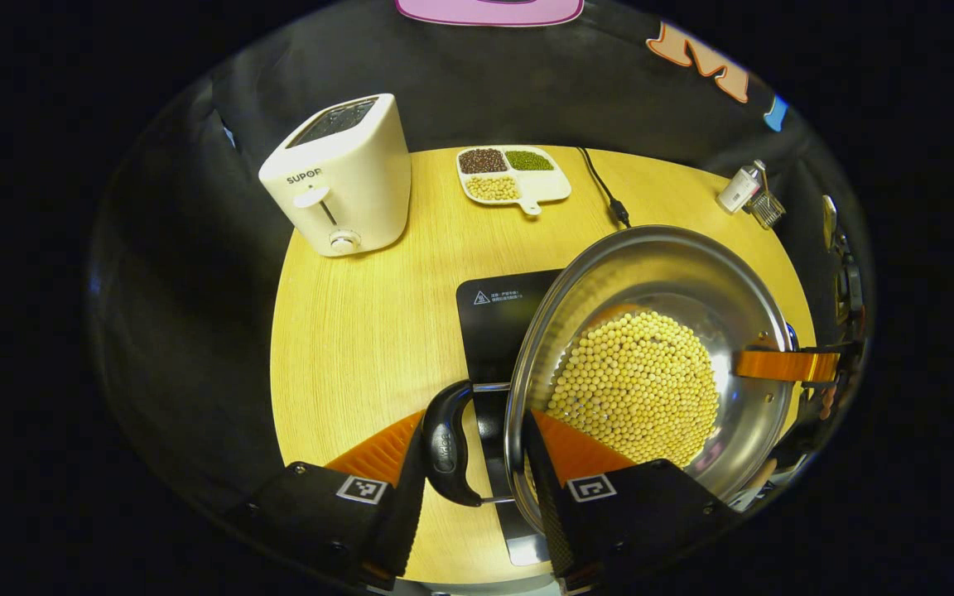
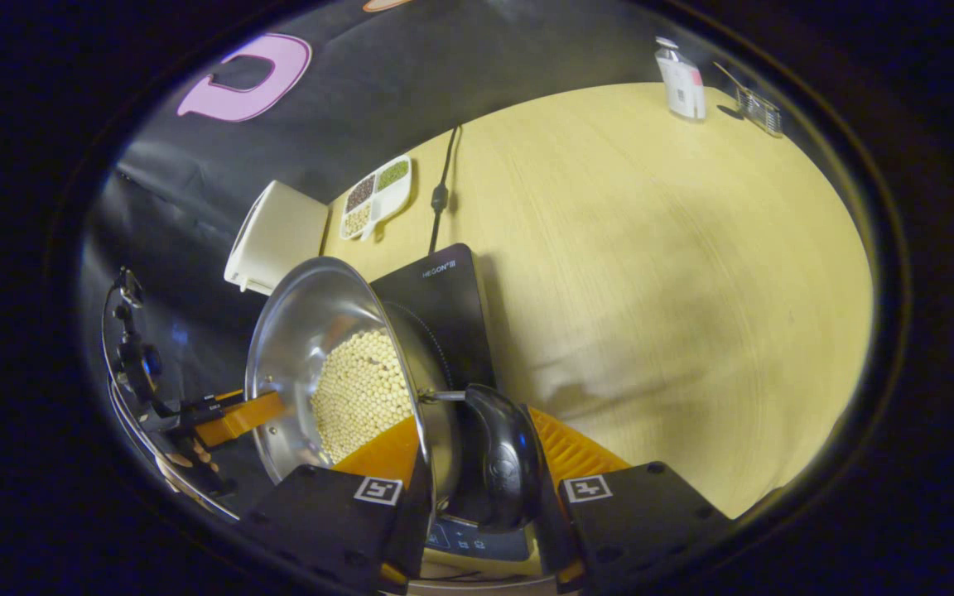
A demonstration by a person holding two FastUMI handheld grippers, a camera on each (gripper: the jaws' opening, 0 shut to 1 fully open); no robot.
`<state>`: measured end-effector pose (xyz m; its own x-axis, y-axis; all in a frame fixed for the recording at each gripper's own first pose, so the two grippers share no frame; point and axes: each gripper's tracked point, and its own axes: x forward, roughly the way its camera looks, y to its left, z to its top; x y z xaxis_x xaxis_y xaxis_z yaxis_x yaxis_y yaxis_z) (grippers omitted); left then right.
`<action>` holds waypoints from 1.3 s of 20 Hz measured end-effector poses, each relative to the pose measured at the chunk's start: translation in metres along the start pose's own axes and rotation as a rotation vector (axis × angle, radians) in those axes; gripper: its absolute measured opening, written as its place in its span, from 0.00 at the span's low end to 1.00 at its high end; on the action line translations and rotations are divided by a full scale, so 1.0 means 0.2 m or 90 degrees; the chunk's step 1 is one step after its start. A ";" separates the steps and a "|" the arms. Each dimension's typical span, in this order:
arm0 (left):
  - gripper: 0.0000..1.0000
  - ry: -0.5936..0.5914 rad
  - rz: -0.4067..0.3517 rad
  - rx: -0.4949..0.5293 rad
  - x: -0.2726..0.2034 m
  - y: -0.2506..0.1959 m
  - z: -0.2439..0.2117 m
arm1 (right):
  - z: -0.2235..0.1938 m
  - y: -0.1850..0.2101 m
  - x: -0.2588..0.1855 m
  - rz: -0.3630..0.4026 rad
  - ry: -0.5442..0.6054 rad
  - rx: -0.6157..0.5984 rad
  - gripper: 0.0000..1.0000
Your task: First push the handle of the pot to place it horizontally, then grasp the pot with both hands and set it on the induction cooktop.
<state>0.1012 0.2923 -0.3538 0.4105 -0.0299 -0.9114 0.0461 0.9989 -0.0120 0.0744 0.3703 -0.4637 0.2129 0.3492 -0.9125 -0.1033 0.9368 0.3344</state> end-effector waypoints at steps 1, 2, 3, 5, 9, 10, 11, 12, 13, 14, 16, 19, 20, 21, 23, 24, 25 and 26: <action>0.64 0.002 0.003 -0.002 0.00 0.01 -0.01 | 0.00 0.00 0.01 0.003 0.002 0.000 0.51; 0.64 0.001 0.006 -0.004 0.00 0.01 -0.01 | -0.02 0.00 0.02 0.006 0.006 0.000 0.56; 0.65 0.001 0.009 -0.007 0.00 0.02 -0.01 | -0.02 0.00 0.03 0.010 0.010 -0.001 0.56; 0.65 -0.011 0.010 -0.004 0.00 0.02 -0.01 | -0.03 0.01 0.04 0.020 0.009 0.004 0.60; 0.67 -0.022 0.010 -0.020 0.00 0.03 -0.01 | -0.02 0.01 0.02 0.032 0.007 0.000 0.55; 0.67 -0.028 0.010 -0.023 -0.01 0.03 0.00 | -0.03 0.01 0.03 0.035 0.009 0.001 0.53; 0.68 -0.034 0.011 -0.024 -0.01 0.03 0.00 | -0.03 0.02 0.03 0.038 0.009 0.002 0.53; 0.68 -0.042 0.012 -0.023 -0.02 0.03 0.00 | -0.02 0.00 0.02 0.034 0.005 -0.002 0.53; 0.68 -0.054 0.020 -0.023 -0.03 0.04 0.01 | -0.02 -0.03 0.01 0.022 -0.002 -0.006 0.53; 0.73 -0.065 0.029 -0.025 -0.05 0.05 0.02 | 0.00 -0.04 -0.01 0.020 -0.012 -0.005 0.59; 1.00 -0.091 0.044 -0.032 -0.14 0.06 0.02 | 0.02 -0.10 -0.06 0.011 -0.043 -0.013 0.82; 0.97 -0.134 0.052 -0.055 -0.20 0.04 0.01 | 0.03 -0.12 -0.19 0.018 -0.090 -0.013 0.99; 0.98 -0.155 0.057 -0.064 -0.23 0.04 0.01 | 0.02 -0.13 -0.23 0.016 -0.105 -0.014 1.00; 0.97 -0.170 0.064 -0.066 -0.25 0.04 0.00 | 0.01 -0.13 -0.26 0.012 -0.115 -0.011 1.00; 0.98 -0.190 0.084 -0.060 -0.31 0.06 -0.02 | 0.01 -0.16 -0.34 -0.005 -0.137 -0.011 1.00; 0.98 -0.203 0.092 -0.058 -0.34 0.07 -0.02 | 0.01 -0.20 -0.37 -0.024 -0.151 -0.016 1.00; 0.98 -0.215 0.095 -0.057 -0.37 0.06 -0.02 | 0.02 -0.24 -0.41 -0.038 -0.162 -0.017 0.93; 0.98 -0.227 0.098 -0.057 -0.40 0.05 -0.02 | 0.02 -0.27 -0.45 -0.048 -0.177 -0.017 1.00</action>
<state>0.0642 0.3045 -0.2820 0.6982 0.1256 -0.7049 -0.1139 0.9914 0.0638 0.0643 0.2877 -0.3986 0.4787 0.2754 -0.8337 -0.1013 0.9605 0.2591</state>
